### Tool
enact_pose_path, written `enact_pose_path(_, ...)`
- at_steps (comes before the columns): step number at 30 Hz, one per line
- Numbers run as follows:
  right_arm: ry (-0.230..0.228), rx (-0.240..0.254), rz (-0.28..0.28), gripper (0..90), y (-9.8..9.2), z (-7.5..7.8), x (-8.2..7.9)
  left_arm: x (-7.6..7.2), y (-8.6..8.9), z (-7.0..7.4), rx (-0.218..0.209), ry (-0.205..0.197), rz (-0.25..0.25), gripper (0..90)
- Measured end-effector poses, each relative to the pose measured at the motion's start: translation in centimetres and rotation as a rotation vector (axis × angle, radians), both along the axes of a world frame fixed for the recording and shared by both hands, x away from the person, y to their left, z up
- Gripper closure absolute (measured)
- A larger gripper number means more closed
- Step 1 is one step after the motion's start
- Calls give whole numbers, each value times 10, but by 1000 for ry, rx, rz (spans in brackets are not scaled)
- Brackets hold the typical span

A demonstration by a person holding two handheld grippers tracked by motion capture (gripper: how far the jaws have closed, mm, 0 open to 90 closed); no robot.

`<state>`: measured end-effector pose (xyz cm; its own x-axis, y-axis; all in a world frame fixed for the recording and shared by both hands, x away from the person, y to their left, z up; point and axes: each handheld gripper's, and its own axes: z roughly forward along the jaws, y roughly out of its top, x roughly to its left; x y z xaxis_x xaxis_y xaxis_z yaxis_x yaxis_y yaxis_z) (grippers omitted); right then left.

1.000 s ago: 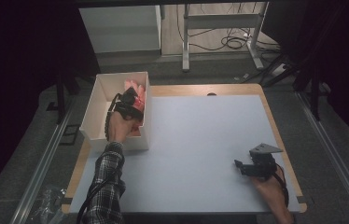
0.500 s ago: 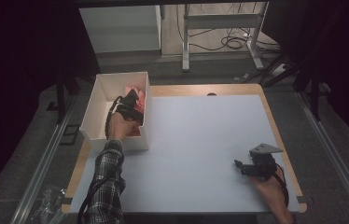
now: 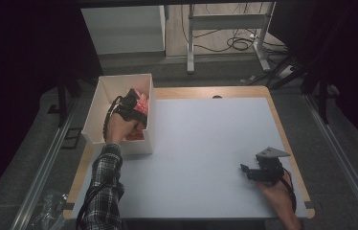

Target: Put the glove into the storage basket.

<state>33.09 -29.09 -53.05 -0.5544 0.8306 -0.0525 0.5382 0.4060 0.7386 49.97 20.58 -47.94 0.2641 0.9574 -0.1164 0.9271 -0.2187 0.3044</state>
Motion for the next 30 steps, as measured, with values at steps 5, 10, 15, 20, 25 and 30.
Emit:
enact_pose_path(5, -1, 0, 0, 239, 0, 0, 0, -5, -1, 6, 2, -46, -5, 36)
enact_pose_path(10, -1, 0, 0, 239, 0, 0, 0, -14, 2, 16, 21, -104, -11, 36)
enact_pose_path(15, -1, -1, 0, 239, 0, 0, 0, -24, 5, 22, 28, -172, -7, 19)
enact_pose_path(20, -1, -1, 0, 238, 0, 0, 0, -32, 8, 27, 24, -235, -17, 14)
enact_pose_path(25, -1, -1, 0, 238, 0, 0, 0, -42, 8, 31, 18, -283, -40, 14)
enact_pose_path(30, -2, -2, -1, 237, 0, 0, 0, -54, 6, 34, 21, -333, -66, 14)
